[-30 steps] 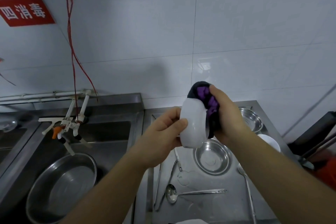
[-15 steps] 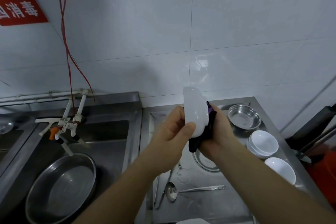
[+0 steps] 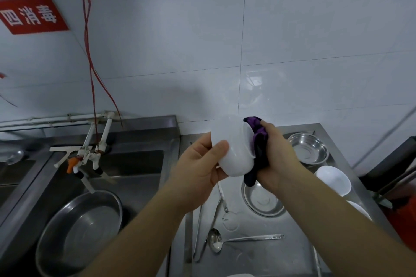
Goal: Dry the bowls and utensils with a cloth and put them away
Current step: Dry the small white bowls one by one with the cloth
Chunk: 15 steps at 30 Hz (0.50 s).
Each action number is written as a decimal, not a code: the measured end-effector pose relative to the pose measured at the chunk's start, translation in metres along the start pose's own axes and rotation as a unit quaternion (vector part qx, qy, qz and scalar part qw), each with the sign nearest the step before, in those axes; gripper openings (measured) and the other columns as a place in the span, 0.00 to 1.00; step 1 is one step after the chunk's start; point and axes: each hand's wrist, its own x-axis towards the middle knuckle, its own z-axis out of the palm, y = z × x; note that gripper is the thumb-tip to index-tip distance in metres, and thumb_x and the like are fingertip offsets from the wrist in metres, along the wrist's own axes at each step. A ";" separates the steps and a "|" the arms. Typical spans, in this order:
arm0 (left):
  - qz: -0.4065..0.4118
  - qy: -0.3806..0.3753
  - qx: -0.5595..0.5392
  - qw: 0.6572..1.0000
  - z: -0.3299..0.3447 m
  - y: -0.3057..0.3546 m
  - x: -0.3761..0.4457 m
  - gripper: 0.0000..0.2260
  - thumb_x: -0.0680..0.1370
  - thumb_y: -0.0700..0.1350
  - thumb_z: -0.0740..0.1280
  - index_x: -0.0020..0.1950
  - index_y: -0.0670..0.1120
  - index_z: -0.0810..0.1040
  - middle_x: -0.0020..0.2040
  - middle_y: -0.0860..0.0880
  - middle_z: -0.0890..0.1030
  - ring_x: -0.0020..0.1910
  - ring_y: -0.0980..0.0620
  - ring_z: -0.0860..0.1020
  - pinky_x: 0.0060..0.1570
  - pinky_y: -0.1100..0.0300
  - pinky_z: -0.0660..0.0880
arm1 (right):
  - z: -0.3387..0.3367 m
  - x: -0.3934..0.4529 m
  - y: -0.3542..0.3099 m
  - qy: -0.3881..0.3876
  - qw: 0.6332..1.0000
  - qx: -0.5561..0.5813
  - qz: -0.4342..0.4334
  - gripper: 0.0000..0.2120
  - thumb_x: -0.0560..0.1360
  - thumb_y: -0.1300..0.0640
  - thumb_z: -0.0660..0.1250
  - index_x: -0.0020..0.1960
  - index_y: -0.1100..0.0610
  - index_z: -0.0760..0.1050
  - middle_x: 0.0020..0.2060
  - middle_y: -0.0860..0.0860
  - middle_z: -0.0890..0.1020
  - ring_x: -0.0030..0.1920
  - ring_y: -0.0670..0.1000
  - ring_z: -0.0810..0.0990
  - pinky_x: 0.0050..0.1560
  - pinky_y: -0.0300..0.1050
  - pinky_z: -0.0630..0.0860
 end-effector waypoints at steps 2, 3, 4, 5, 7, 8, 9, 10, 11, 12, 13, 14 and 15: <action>0.046 -0.007 0.055 0.997 0.002 -0.009 -0.001 0.14 0.80 0.50 0.71 0.64 0.60 0.85 0.66 0.48 0.84 0.66 0.45 0.82 0.58 0.54 0.82 | -0.003 0.000 0.006 -0.005 0.999 0.041 0.024 0.10 0.79 0.52 0.65 0.60 0.51 0.75 0.54 0.58 0.69 0.53 0.62 0.69 0.55 0.54 0.67; 0.068 -0.005 0.095 0.993 0.004 -0.013 -0.002 0.14 0.80 0.51 0.70 0.65 0.62 0.84 0.65 0.50 0.84 0.67 0.47 0.82 0.59 0.56 0.82 | -0.004 -0.002 0.010 -0.005 0.997 0.062 0.037 0.12 0.80 0.52 0.66 0.62 0.54 0.78 0.54 0.60 0.75 0.54 0.62 0.75 0.61 0.54 0.72; 0.088 -0.002 0.135 0.987 0.005 -0.016 -0.002 0.14 0.81 0.52 0.69 0.65 0.65 0.82 0.65 0.52 0.85 0.66 0.49 0.82 0.59 0.58 0.81 | -0.004 -0.004 0.013 -0.003 0.996 0.079 0.047 0.15 0.80 0.52 0.66 0.64 0.57 0.79 0.54 0.60 0.80 0.54 0.61 0.80 0.64 0.54 0.75; 0.106 -0.002 0.167 0.980 0.006 -0.020 -0.002 0.14 0.81 0.51 0.68 0.65 0.66 0.82 0.64 0.54 0.85 0.66 0.50 0.82 0.59 0.59 0.81 | -0.003 -0.005 0.017 -0.003 0.995 0.088 0.051 0.16 0.81 0.52 0.65 0.64 0.58 0.80 0.52 0.59 0.83 0.53 0.59 0.83 0.62 0.54 0.80; 0.128 -0.005 0.204 0.971 0.007 -0.027 -0.002 0.15 0.82 0.50 0.67 0.66 0.67 0.80 0.62 0.54 0.85 0.65 0.52 0.82 0.60 0.61 0.80 | -0.001 -0.006 0.023 -0.005 0.994 0.096 0.048 0.15 0.82 0.51 0.65 0.63 0.59 0.80 0.48 0.57 0.84 0.48 0.57 0.85 0.52 0.51 0.84; 0.131 -0.002 0.214 0.968 0.007 -0.030 -0.003 0.15 0.82 0.50 0.67 0.66 0.66 0.80 0.63 0.54 0.84 0.66 0.51 0.82 0.60 0.61 0.80 | -0.001 -0.007 0.025 -0.005 0.994 0.099 0.045 0.15 0.82 0.51 0.65 0.63 0.59 0.80 0.47 0.56 0.85 0.47 0.56 0.86 0.51 0.50 0.83; 0.134 0.002 0.220 0.966 0.008 -0.031 -0.004 0.15 0.82 0.51 0.68 0.66 0.66 0.80 0.63 0.53 0.84 0.66 0.50 0.81 0.61 0.61 0.80 | 0.000 -0.007 0.025 -0.003 0.994 0.098 0.042 0.16 0.82 0.50 0.66 0.63 0.59 0.81 0.47 0.56 0.85 0.47 0.56 0.86 0.52 0.51 0.83; 0.138 0.004 0.221 0.966 0.007 -0.033 -0.004 0.15 0.81 0.51 0.68 0.66 0.65 0.80 0.63 0.52 0.84 0.67 0.50 0.82 0.61 0.60 0.81 | 0.001 -0.007 0.025 -0.004 0.995 0.096 0.037 0.16 0.82 0.50 0.67 0.63 0.59 0.81 0.47 0.56 0.86 0.48 0.56 0.86 0.53 0.51 0.82; 0.139 0.006 0.216 0.966 0.007 -0.032 -0.005 0.16 0.81 0.50 0.69 0.66 0.65 0.81 0.63 0.52 0.85 0.66 0.50 0.82 0.60 0.61 0.81 | 0.002 -0.007 0.024 -0.002 0.996 0.088 0.029 0.18 0.82 0.49 0.67 0.64 0.60 0.81 0.49 0.56 0.86 0.49 0.57 0.86 0.54 0.52 0.82; 0.135 0.007 0.206 0.969 0.007 -0.030 -0.005 0.16 0.80 0.49 0.70 0.65 0.66 0.81 0.63 0.52 0.85 0.65 0.50 0.83 0.59 0.61 0.81 | 0.002 -0.007 0.022 0.008 0.997 0.078 0.019 0.20 0.81 0.49 0.67 0.66 0.62 0.81 0.52 0.57 0.86 0.52 0.57 0.86 0.56 0.52 0.82; 0.127 0.006 0.190 0.974 0.008 -0.026 -0.005 0.17 0.79 0.48 0.70 0.64 0.66 0.82 0.62 0.53 0.86 0.64 0.51 0.83 0.58 0.62 0.81 | 0.003 -0.006 0.020 0.020 0.997 0.070 0.006 0.22 0.81 0.48 0.67 0.68 0.62 0.80 0.55 0.58 0.86 0.56 0.59 0.85 0.59 0.54 0.81; 0.113 0.006 0.164 0.980 0.008 -0.023 -0.004 0.17 0.78 0.48 0.70 0.63 0.66 0.83 0.62 0.53 0.86 0.64 0.51 0.83 0.58 0.61 0.81 | 0.002 -0.005 0.018 0.030 0.998 0.063 -0.008 0.22 0.81 0.48 0.68 0.68 0.63 0.80 0.57 0.59 0.84 0.58 0.60 0.83 0.62 0.55 0.78; 0.087 0.017 0.126 0.988 0.008 -0.019 -0.002 0.15 0.77 0.48 0.71 0.61 0.64 0.85 0.62 0.52 0.86 0.63 0.50 0.84 0.57 0.59 0.82 | 0.000 -0.003 0.016 0.033 0.998 0.055 -0.019 0.21 0.81 0.48 0.68 0.66 0.62 0.80 0.57 0.60 0.82 0.57 0.61 0.81 0.61 0.57 0.76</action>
